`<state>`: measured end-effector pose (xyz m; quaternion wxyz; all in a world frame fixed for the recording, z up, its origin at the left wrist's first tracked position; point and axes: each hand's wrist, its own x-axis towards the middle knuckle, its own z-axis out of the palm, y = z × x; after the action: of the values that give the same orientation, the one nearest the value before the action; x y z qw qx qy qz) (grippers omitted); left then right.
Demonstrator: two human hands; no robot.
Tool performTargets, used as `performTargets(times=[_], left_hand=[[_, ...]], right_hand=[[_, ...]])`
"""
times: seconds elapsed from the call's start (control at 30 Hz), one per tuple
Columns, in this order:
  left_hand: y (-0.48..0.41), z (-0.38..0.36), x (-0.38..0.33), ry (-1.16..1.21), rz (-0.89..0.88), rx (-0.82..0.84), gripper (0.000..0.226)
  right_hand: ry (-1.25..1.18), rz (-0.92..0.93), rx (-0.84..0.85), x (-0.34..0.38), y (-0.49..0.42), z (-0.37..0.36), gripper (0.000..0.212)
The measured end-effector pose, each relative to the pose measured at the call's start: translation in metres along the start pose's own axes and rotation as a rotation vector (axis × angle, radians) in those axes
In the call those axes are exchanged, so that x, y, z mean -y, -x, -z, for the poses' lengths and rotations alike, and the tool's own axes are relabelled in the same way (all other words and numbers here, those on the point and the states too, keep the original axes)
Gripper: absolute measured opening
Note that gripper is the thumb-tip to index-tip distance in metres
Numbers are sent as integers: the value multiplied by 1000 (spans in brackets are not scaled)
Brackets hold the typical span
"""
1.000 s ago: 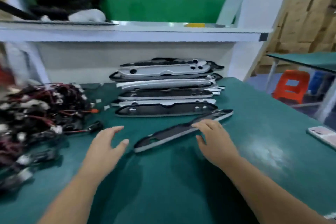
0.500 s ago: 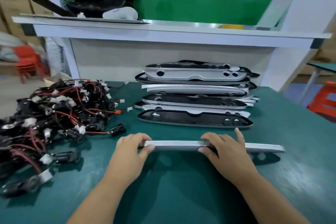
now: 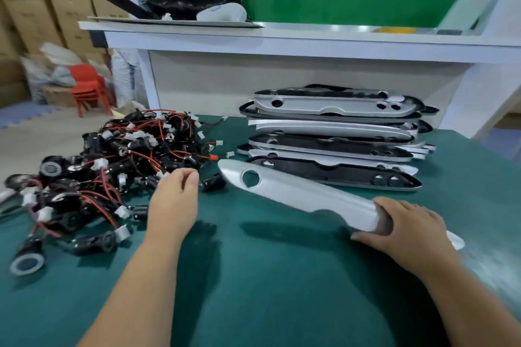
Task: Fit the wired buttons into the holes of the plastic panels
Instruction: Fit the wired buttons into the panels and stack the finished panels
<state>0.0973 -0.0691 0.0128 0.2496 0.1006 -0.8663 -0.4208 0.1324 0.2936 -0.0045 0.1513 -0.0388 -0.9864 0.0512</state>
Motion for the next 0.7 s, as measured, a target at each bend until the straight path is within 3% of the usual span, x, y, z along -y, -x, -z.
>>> performTargets(times=[0.13,0.23,0.3,0.4,0.53,0.7], left_hand=[[-21,3,21,-249,26,-3,37],[-28,-14,20,-484,-198,52,44],[-30,-31,14,-602,-263,162,52],[-28,-58,5,-695,-107,391,63],[-31,-61,3,-844,-108,363,64],[-27,-35,-3,-898,-133,450,44]], right_hand=[[-88,-165,-72,-16,3,5,99],[-26,-194,-99,-22,6,5,90],[25,-180,-95,-20,7,3,84],[68,-158,-33,-14,3,-1,81],[100,-147,9,-11,-1,-5,77],[55,-161,2,-12,0,-5,80]])
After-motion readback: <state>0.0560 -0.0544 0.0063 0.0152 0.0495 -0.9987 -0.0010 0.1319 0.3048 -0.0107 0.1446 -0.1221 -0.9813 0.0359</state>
